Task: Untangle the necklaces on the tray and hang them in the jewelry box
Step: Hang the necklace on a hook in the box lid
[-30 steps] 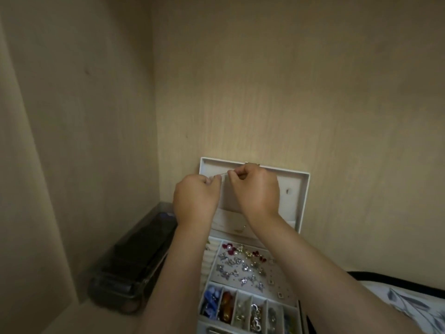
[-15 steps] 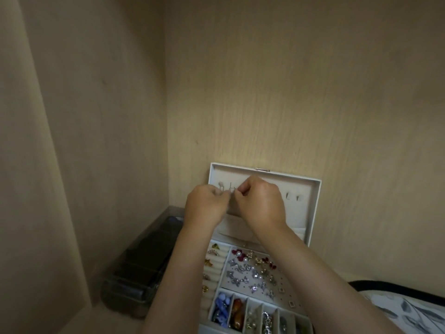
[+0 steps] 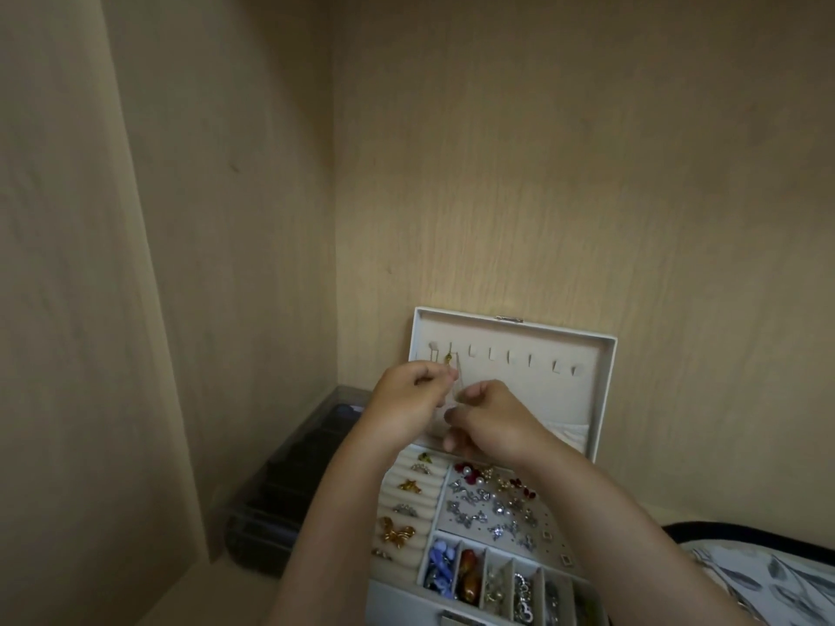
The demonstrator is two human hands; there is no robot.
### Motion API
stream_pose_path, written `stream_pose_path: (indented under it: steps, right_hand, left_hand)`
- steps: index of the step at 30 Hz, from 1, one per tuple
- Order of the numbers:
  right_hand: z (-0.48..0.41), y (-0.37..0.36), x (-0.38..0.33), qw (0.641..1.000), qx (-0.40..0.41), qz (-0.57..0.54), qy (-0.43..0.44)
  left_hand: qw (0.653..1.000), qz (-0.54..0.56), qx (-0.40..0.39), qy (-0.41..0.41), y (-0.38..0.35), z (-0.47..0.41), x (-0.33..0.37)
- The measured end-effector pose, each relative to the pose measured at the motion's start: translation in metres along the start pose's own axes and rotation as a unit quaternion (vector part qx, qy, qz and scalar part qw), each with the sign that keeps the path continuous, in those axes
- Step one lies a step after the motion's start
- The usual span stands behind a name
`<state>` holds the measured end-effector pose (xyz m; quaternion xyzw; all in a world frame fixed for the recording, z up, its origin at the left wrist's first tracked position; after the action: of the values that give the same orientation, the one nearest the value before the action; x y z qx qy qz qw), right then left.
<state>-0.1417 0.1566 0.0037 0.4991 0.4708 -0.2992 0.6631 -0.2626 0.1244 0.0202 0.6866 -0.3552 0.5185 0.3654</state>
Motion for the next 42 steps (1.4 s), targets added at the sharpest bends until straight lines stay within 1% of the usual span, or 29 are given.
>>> stream_pose_path:
  steps: [1, 3, 6, 7, 9, 11, 13, 15, 16, 18, 20, 22, 24, 26, 30, 31, 33, 35, 36, 38, 39, 40, 42]
  right_hand:
    - [-0.001, 0.004, 0.003, 1.0, 0.015, 0.014, 0.001]
    - [-0.002, 0.008, 0.006, 0.999, 0.018, 0.041, 0.009]
    - [0.004, 0.012, 0.004, 0.993, -0.006, 0.114, 0.026]
    - [0.005, 0.012, 0.002, 0.993, -0.012, 0.118, 0.028]
    - [0.007, 0.015, -0.007, 0.993, -0.007, 0.109, 0.046]
    - [0.005, 0.024, -0.023, 0.988, 0.033, 0.114, 0.1]
    - [0.004, 0.033, -0.039, 0.982, 0.068, 0.096, 0.151]
    - [0.003, 0.038, -0.047, 0.985, 0.073, 0.039, 0.148]
    - [0.001, 0.04, -0.048, 0.987, 0.078, 0.016, 0.142]
    - [-0.001, 0.046, -0.05, 0.984, 0.104, 0.011, 0.142]
    - [-0.001, 0.05, -0.051, 0.981, 0.123, 0.022, 0.146]
    - [-0.001, 0.049, -0.046, 0.988, 0.093, 0.02, 0.12]
    - [0.001, 0.043, -0.032, 0.995, 0.05, 0.058, 0.071]
    - [0.003, 0.039, -0.019, 0.995, 0.027, 0.091, 0.042]
    - [0.012, 0.018, -0.016, 0.996, -0.05, 0.042, 0.069]
    - [0.013, 0.016, -0.017, 0.994, -0.052, 0.043, 0.081]
    - [0.011, 0.018, -0.021, 0.993, -0.024, 0.053, 0.107]
    - [0.005, 0.025, -0.025, 0.99, 0.018, 0.051, 0.131]
    - [0.001, 0.029, -0.027, 0.989, 0.038, 0.036, 0.139]
    - [-0.007, 0.039, -0.033, 0.986, 0.078, 0.001, 0.151]
    - [-0.01, 0.045, -0.037, 0.981, 0.103, 0.013, 0.164]
    - [-0.014, 0.049, -0.041, 0.973, 0.13, 0.053, 0.181]
    - [-0.018, 0.053, -0.05, 0.954, 0.17, 0.133, 0.209]
  left_hand:
    - [1.0, -0.01, 0.003, -0.003, 0.0, -0.001, 0.0]
    - [0.999, -0.031, 0.007, -0.005, -0.002, -0.001, -0.002]
    - [0.997, -0.071, 0.002, -0.007, -0.004, 0.001, -0.008]
    - [0.996, -0.085, -0.002, -0.006, -0.005, 0.001, -0.01]
    - [0.996, -0.082, -0.025, 0.014, -0.008, 0.003, -0.011]
    - [0.994, -0.062, -0.077, 0.042, -0.018, 0.009, -0.011]
    - [0.989, -0.053, -0.131, 0.046, -0.027, 0.019, -0.007]
    - [0.985, -0.008, -0.163, 0.053, -0.034, 0.025, -0.005]
    - [0.984, 0.015, -0.167, 0.059, -0.035, 0.026, -0.003]
    - [0.984, 0.032, -0.161, 0.065, -0.032, 0.023, -0.004]
    - [0.987, 0.025, -0.15, 0.054, -0.026, 0.021, -0.002]
    - [0.991, 0.019, -0.128, 0.027, -0.019, 0.017, 0.002]
    - [0.995, 0.009, -0.101, -0.005, -0.013, 0.015, 0.009]
    - [0.997, 0.011, -0.076, -0.022, -0.009, 0.014, 0.014]
    - [0.997, -0.003, -0.049, -0.054, -0.008, 0.011, 0.017]
    - [0.997, -0.013, -0.042, -0.065, -0.007, 0.01, 0.017]
    - [0.996, -0.027, -0.029, -0.079, -0.006, 0.007, 0.017]
    - [0.993, -0.069, -0.006, -0.096, -0.003, 0.005, 0.016]
    - [0.987, -0.117, 0.01, -0.113, -0.001, 0.004, 0.016]
    - [0.959, -0.232, 0.027, -0.157, 0.001, 0.005, 0.014]
    - [0.943, -0.283, 0.023, -0.172, -0.001, 0.007, 0.012]
    - [0.929, -0.321, 0.016, -0.181, -0.003, 0.009, 0.01]
    - [0.91, -0.367, 0.006, -0.193, -0.008, 0.011, 0.007]
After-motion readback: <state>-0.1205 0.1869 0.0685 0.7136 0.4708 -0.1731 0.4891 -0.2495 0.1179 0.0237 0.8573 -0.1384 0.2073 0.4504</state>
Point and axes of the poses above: each hand's wrist, its own z-axis away from the middle knuckle, its own y-axis out of the back of the hand, x = y × z, the point moved 8 cm from there along -z, towards the middle knuckle, and after that the axes turned 8 degrees about x, right-handed, at the moved point
